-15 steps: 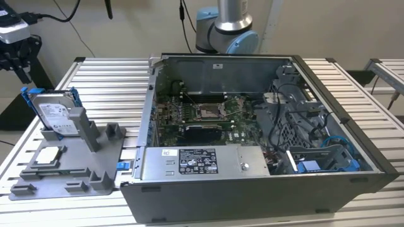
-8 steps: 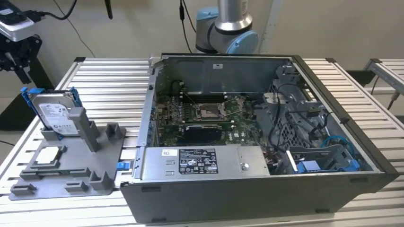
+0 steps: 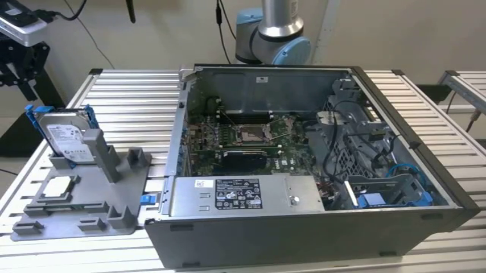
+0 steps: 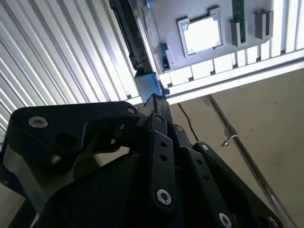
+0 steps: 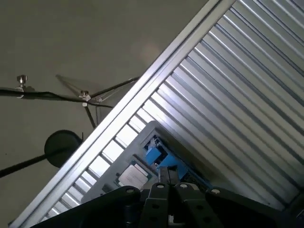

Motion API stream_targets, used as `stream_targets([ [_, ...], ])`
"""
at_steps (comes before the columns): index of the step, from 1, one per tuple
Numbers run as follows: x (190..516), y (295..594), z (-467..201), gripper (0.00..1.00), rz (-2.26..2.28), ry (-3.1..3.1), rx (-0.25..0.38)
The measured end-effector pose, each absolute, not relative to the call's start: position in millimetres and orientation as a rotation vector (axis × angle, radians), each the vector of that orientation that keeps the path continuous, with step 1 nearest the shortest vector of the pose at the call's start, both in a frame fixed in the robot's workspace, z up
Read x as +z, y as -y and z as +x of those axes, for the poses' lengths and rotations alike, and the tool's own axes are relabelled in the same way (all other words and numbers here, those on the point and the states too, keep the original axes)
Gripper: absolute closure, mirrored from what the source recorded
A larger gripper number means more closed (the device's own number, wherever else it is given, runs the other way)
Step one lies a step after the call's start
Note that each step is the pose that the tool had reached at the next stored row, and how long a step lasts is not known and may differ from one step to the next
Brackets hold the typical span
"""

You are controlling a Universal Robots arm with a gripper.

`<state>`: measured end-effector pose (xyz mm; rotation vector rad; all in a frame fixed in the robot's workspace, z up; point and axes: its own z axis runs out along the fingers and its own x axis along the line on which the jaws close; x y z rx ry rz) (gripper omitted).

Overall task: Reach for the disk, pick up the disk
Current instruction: 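Pick up the disk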

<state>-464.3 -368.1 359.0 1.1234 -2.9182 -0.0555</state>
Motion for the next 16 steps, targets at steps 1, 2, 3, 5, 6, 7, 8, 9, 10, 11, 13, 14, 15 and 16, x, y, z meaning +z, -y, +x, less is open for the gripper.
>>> stream_targets([
  [1,359.0,368.1,-464.2,1.0,1.15,2.907,-0.055],
  [2,359.0,368.1,-464.3,1.0,1.177,2.896,-0.055],
  [3,359.0,368.1,-464.3,1.0,1.204,2.885,-0.055],
  [5,359.1,368.1,-464.3,1.0,1.246,2.866,-0.054],
  [6,359.0,368.1,-464.3,1.0,1.26,2.86,-0.054],
  [7,359.1,368.1,-464.3,1.0,1.267,2.857,-0.054],
  [8,359.0,368.1,-464.3,1.0,1.268,2.857,-0.054],
  [9,359.0,368.1,-464.3,1.0,1.268,2.857,-0.054],
  [10,359.1,368.1,-464.3,1.0,1.268,2.856,-0.054],
  [11,359.1,368.1,-464.3,1.0,1.268,2.856,-0.054],
  [13,359.1,368.1,-464.3,1.0,1.269,2.856,-0.054],
  [14,359.0,368.1,-464.3,1.0,1.271,2.855,-0.054],
  [15,359.1,368.1,-464.3,1.0,1.276,2.853,-0.054],
  [16,359.0,368.1,-464.3,1.0,1.285,2.849,-0.054],
])
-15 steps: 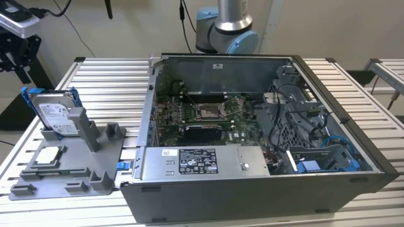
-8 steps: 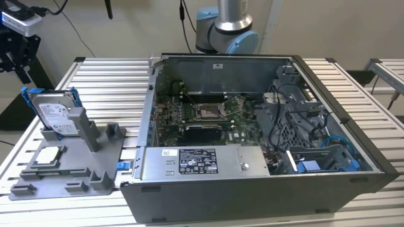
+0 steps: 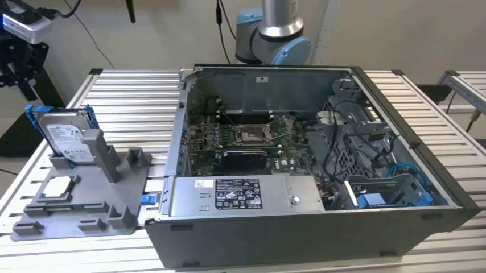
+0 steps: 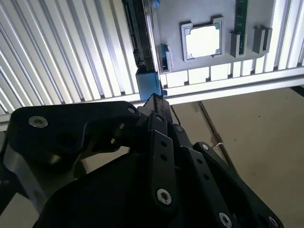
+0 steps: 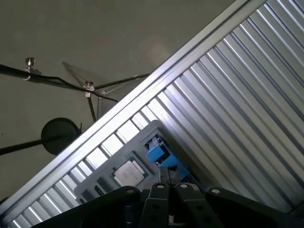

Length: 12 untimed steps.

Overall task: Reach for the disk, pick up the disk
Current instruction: 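Pick up the disk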

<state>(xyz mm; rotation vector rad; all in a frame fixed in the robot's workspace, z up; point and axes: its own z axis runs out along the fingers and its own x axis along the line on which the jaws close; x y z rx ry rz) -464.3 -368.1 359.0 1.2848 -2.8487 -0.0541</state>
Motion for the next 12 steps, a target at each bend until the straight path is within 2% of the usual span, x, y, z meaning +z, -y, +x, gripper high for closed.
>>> stream_targets([
  [12,359.1,368.1,-464.3,1.0,1.56,2.704,-0.051],
])
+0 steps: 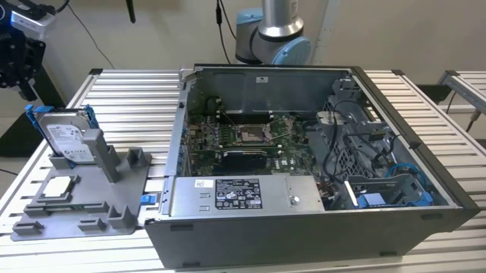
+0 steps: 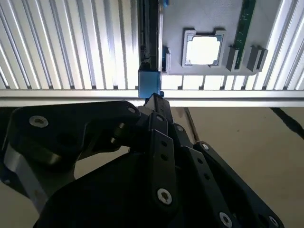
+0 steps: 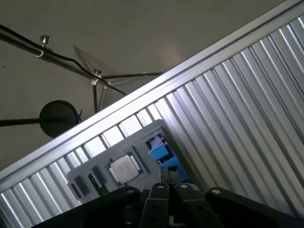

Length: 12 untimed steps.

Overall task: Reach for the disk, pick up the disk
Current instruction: 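Pick up the disk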

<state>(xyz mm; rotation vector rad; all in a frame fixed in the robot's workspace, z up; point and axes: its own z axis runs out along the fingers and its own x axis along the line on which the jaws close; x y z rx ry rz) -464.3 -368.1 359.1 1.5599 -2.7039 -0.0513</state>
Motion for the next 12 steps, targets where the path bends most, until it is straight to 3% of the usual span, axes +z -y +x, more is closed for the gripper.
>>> stream_targets([
  [12,359.0,368.1,-464.3,1.0,1.843,2.515,-0.048],
])
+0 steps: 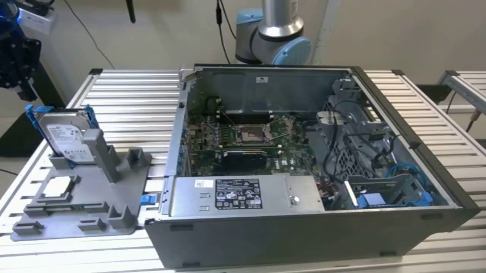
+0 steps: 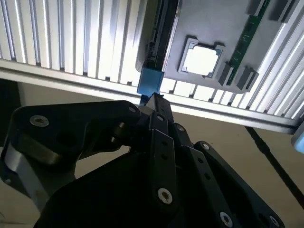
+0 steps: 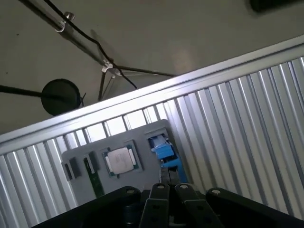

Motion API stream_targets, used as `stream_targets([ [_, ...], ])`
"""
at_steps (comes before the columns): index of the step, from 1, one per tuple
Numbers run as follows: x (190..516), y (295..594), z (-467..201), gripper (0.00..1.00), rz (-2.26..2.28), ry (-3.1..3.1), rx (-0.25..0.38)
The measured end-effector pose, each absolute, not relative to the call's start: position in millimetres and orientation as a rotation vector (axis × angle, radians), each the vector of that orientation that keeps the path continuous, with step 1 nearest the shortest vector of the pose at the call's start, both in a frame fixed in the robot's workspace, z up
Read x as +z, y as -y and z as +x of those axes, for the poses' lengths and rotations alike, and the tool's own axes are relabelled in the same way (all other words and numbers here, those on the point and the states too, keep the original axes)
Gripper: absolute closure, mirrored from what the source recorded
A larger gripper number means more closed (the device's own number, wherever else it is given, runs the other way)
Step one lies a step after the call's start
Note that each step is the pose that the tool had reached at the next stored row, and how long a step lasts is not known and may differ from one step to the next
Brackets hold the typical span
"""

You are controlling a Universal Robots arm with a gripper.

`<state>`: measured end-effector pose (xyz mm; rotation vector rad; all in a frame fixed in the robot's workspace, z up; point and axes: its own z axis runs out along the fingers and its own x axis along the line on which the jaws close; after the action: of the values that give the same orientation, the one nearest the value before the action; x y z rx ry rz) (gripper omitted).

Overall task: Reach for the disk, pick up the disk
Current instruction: 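Pick up the disk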

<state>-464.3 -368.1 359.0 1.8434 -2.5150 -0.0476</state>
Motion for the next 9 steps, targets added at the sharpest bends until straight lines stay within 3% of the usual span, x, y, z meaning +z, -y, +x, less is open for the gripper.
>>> stream_targets([
  [9,359.1,368.1,-464.3,1.0,2.041,2.354,-0.044],
])
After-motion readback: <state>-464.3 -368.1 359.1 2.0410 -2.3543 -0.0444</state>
